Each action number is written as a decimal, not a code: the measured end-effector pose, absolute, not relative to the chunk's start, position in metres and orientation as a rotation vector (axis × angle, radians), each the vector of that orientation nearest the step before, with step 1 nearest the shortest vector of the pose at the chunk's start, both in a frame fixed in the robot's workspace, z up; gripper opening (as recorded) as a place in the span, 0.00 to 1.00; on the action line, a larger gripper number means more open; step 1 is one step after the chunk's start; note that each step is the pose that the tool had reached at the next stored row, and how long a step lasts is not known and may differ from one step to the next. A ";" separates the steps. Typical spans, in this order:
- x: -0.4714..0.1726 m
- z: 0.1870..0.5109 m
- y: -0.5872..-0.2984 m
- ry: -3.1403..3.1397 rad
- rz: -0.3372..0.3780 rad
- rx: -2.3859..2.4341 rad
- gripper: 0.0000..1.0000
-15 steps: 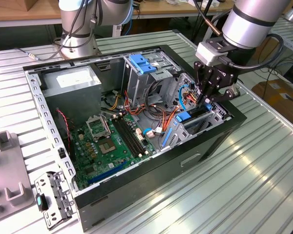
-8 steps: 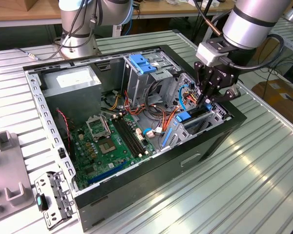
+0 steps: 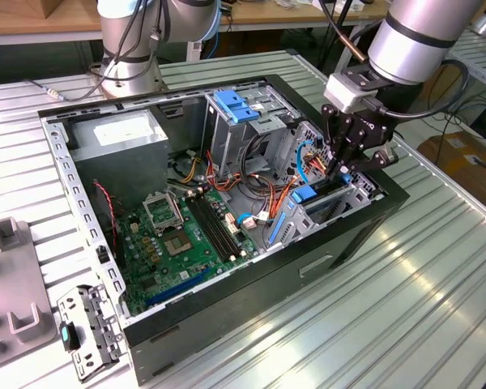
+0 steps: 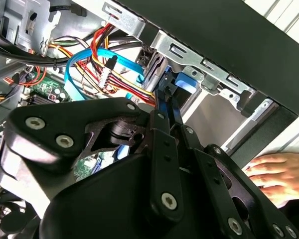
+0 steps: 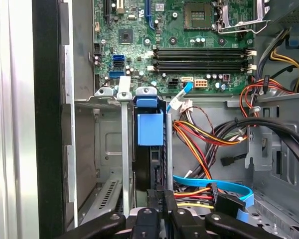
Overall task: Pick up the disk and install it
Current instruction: 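Insert the first disk wire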
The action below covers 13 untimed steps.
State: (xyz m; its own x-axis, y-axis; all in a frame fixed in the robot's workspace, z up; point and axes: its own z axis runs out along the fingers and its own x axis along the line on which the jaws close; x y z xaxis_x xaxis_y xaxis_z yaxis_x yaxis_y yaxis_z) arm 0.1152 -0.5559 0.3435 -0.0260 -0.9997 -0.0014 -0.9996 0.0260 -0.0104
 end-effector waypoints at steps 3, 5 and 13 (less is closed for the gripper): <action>0.115 0.340 -0.556 2.243 -0.007 -2.185 0.16; 0.115 0.337 -0.557 2.242 -0.006 -2.185 0.16; 0.115 0.341 -0.557 2.241 -0.003 -2.183 0.24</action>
State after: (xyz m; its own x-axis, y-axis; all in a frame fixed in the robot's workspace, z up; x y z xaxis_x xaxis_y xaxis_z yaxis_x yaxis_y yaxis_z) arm 0.1152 -0.5571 0.3405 -0.0260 -0.9996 -0.0077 -0.9996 0.0261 -0.0103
